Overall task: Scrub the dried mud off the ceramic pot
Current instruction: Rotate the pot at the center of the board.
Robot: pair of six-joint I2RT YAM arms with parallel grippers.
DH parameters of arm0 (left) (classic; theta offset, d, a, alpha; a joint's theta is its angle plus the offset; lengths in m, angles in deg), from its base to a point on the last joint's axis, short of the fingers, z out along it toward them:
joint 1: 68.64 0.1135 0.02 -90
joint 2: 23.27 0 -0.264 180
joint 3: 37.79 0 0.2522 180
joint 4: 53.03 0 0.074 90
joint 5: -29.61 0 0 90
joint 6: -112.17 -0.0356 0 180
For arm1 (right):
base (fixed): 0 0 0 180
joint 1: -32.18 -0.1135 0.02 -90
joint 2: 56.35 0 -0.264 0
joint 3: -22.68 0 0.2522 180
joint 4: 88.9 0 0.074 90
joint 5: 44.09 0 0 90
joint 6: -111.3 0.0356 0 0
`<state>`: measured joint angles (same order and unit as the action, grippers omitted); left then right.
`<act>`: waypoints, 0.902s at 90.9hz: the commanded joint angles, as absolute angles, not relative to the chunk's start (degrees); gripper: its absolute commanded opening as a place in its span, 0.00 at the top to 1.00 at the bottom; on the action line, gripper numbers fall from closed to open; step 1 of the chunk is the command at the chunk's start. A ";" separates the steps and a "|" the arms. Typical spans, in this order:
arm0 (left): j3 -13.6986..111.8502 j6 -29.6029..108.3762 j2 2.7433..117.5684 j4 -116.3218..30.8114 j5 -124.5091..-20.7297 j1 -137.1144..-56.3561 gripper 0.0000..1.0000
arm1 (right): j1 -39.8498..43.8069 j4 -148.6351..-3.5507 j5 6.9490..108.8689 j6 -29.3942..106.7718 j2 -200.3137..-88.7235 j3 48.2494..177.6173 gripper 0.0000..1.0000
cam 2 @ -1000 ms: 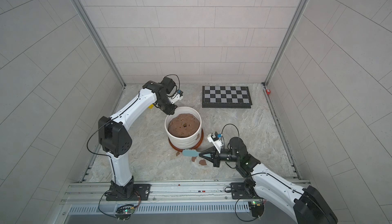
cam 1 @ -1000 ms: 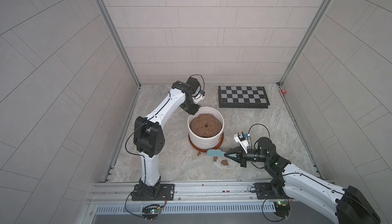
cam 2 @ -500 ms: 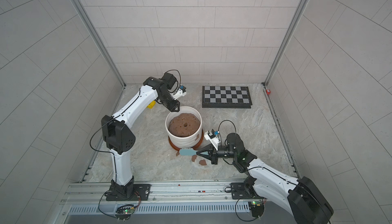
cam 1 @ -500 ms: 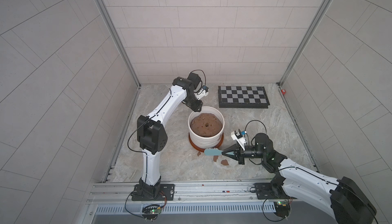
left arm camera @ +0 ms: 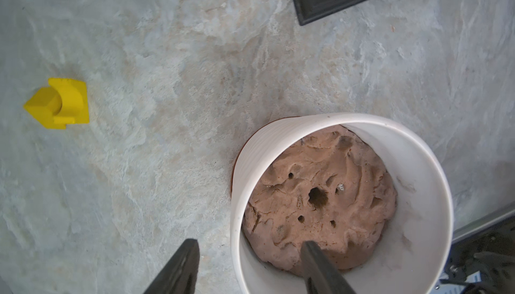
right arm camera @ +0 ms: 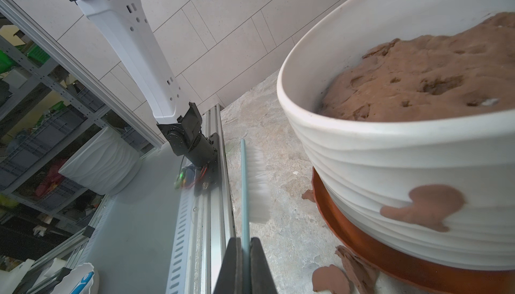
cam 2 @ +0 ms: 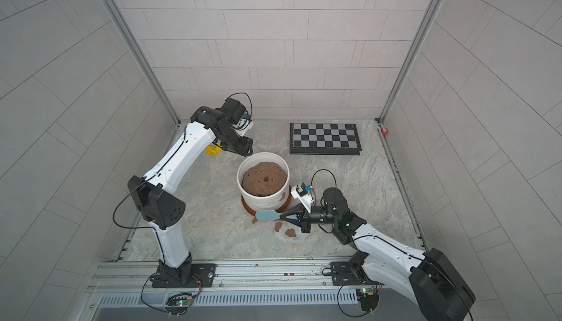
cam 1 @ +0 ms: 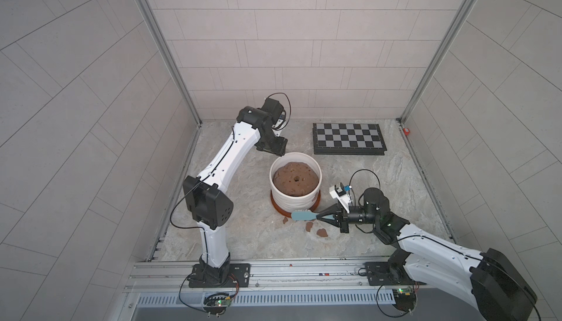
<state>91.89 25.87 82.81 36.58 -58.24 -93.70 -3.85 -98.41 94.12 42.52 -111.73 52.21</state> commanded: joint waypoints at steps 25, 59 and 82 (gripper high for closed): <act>72.26 48.01 69.72 31.68 -51.98 -97.97 0.38 | -3.77 -102.23 92.84 42.34 -112.98 53.80 1.00; 63.89 54.01 68.87 26.87 -51.00 -101.57 0.46 | -3.51 -102.56 92.93 42.98 -112.63 53.81 1.00; 60.85 54.54 69.67 25.01 -51.41 -102.29 0.61 | -3.50 -102.52 94.86 43.19 -111.56 53.84 1.00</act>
<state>62.10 53.83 69.63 26.37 -51.26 -101.85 -3.70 -101.73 93.72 42.98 -112.58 52.85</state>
